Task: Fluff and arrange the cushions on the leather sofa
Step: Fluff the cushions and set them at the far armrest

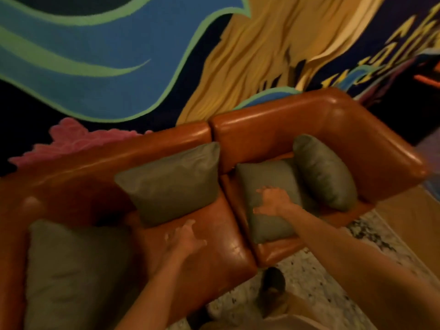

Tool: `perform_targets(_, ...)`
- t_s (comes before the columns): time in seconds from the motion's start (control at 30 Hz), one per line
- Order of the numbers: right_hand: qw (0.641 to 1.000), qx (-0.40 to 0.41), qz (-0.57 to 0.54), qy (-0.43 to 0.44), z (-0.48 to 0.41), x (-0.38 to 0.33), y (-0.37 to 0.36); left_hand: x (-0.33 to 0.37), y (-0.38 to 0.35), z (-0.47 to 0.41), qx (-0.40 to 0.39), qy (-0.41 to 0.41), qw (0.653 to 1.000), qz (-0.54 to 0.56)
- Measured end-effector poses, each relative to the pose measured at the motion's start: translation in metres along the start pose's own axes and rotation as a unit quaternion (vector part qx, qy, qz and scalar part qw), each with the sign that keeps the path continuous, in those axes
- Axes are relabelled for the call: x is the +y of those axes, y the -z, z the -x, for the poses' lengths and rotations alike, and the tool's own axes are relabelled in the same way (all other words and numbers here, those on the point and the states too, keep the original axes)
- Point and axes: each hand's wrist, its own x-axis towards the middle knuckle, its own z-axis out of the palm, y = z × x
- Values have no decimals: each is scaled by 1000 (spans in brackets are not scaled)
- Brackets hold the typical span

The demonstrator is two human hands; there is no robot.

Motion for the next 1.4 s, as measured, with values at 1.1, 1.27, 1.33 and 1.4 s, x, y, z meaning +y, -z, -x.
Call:
perform_targets(1.1, 966, 39, -186, -173, -125, 371, -36, 401, -177, -82, -55, -75, 995, 37)
perform_targets(1.27, 956, 136, -175, -193, -96, 413, 37, 407, -175, -75, -48, -50, 995, 76)
perform_targets(1.33, 949, 191, -167, -189, -77, 429, 78, 417, -170, -70, -40, -62, 992, 105)
perform_targets(1.4, 943, 242, -160, -165, -55, 436, 117, 431, -161, -62, -36, -74, 987, 138)
